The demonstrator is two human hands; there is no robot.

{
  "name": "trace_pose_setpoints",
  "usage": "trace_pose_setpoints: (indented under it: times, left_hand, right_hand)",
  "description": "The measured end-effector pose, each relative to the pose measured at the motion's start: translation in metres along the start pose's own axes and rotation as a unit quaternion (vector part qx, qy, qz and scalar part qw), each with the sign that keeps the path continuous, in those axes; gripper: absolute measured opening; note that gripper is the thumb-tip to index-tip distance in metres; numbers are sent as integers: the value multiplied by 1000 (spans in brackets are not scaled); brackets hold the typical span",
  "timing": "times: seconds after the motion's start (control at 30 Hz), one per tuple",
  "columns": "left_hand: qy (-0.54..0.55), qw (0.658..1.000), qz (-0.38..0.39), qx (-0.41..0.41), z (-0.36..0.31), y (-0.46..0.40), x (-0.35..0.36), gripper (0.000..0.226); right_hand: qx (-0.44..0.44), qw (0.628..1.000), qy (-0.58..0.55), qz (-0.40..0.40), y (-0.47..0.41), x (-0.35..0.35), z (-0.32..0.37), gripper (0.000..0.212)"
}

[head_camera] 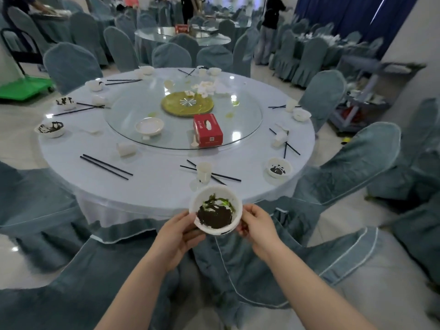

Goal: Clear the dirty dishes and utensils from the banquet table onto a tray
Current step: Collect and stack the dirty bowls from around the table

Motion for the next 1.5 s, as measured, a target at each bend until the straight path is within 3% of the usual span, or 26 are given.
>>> trace_pose_setpoints:
  times: [0.3, 0.63, 0.77, 0.9, 1.07, 1.23, 1.5]
  left_hand:
    - [46, 999, -21, 16, -5, -39, 49, 22]
    - [142, 983, -108, 39, -7, -111, 131, 23]
    - [167, 974, -144, 47, -5, -126, 151, 25]
    - [164, 970, -168, 61, -2, -120, 151, 25]
    - [199, 952, -223, 69, 0, -102, 130, 26]
    - [224, 939, -244, 89, 0, -81, 107, 24]
    - [266, 925, -232, 143, -7, -20, 50, 22]
  right_hand:
    - [28, 1000, -12, 4, -53, -81, 17, 15]
    - [97, 994, 45, -12, -212, -200, -4, 4]
    - [136, 986, 90, -46, -269, -217, -27, 15]
    - [182, 977, 82, -70, -299, -211, -45, 36]
    - [199, 973, 68, -89, -317, -193, -55, 29]
    - [184, 974, 133, -6, -297, -159, -49, 32]
    - [47, 970, 174, 166, -208, -51, 12, 21]
Point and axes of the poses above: each hand's wrist, its own y-axis away from the middle knuckle, its own x-axis out of the palm, z = x × y, the point moved 2 cm from there along -y, towards the middle knuckle, and after that the axes turned 11 degrees about -x, right-handed, at the moved point
